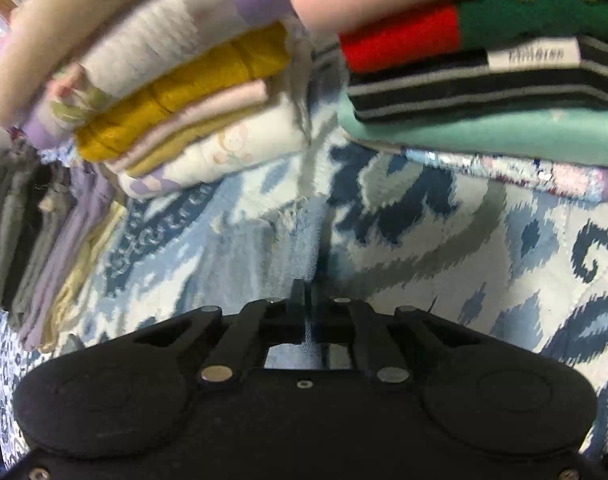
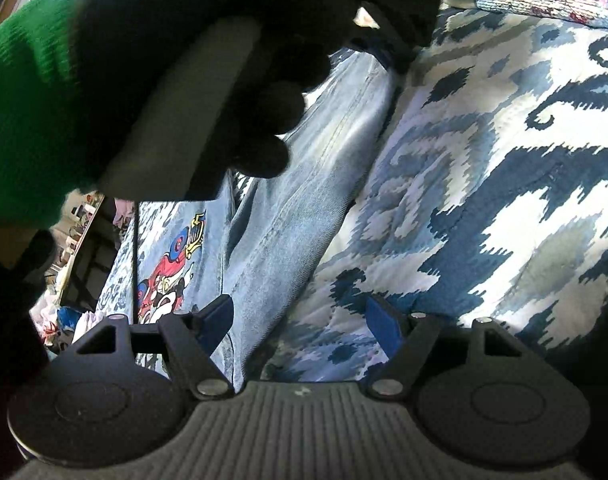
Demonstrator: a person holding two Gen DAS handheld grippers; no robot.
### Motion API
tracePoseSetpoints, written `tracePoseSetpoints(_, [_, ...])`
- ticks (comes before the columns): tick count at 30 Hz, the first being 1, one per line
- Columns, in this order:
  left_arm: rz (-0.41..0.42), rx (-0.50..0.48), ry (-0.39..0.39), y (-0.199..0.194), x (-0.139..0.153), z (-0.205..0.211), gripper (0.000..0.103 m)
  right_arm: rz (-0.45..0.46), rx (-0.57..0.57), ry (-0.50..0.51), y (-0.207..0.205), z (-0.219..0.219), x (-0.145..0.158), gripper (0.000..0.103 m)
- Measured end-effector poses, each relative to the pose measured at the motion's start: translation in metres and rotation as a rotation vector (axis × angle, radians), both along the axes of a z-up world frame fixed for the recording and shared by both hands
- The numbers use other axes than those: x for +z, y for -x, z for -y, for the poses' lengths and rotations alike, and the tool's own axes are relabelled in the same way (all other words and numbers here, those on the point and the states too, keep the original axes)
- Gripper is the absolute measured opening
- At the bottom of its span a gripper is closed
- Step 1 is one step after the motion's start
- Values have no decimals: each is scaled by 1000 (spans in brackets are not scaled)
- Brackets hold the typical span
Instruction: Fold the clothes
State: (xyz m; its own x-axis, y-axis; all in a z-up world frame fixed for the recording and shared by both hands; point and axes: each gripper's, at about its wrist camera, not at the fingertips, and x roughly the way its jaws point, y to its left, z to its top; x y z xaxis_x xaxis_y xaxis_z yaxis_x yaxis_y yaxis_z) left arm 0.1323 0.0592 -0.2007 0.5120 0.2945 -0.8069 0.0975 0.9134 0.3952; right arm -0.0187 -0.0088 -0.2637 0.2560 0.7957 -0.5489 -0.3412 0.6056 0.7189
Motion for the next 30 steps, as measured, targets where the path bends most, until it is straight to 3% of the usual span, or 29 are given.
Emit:
tracePoseSetpoints(6, [130,55,70,29,51,-23,0,68,14,33,10,-8,8,73])
tracePoseSetpoints(12, [310,149,199,95,122,-82,0,251,105,77,31,-19,27,73])
tracePoseSetpoints(18, [460,234,239,171,167,-134,0,428,209,171,62,-45,38,73])
tracePoseSetpoints(21, [517,282,261,205,176,-157,0,504,263,236,81,-57,40,69])
tracePoseSetpoints(24, [570,346,297,240,178,-184,0,557,307,302,95,-67,36,59])
tracePoseSetpoints(30, [637,464,363,306,163,-225,0,634,360,362,110,-79,30,48])
